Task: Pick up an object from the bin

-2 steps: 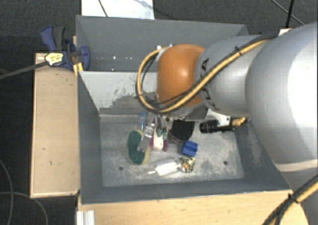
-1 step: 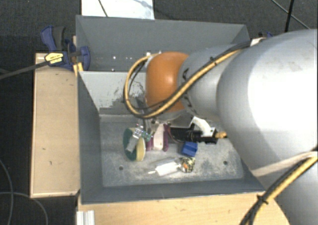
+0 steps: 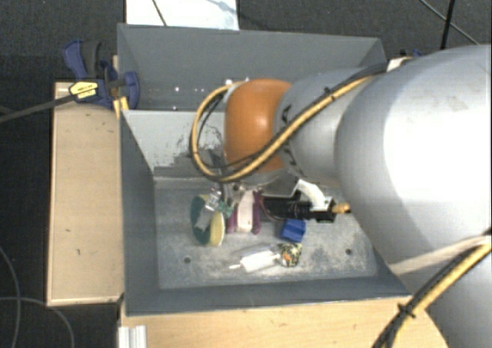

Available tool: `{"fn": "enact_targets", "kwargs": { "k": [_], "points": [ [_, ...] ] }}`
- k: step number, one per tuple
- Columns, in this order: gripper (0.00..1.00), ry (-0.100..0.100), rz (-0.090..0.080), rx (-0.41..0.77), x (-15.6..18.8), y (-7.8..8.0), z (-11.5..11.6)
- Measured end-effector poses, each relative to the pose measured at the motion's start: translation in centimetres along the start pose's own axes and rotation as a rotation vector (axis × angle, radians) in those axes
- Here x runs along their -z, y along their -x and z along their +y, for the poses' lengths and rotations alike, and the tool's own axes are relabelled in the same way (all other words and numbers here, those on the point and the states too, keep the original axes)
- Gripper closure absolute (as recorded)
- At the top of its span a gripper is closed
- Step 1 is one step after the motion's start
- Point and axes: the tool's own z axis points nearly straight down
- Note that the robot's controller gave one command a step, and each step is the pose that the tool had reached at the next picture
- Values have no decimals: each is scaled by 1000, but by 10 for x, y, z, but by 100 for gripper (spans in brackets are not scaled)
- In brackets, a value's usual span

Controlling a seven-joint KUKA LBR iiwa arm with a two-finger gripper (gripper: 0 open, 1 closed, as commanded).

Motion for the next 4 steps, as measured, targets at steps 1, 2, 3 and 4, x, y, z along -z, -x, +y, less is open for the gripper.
{"fn": "enact_targets", "kwargs": {
  "k": [1, 2, 3, 4],
  "points": [
    [100, 0, 0, -4, 0, 0, 0],
    [100, 1, -1, -7, 0, 0, 0],
    [100, 1, -1, -10, 0, 0, 0],
    [100, 1, -1, -12, 0, 0, 0]
  ]
}}
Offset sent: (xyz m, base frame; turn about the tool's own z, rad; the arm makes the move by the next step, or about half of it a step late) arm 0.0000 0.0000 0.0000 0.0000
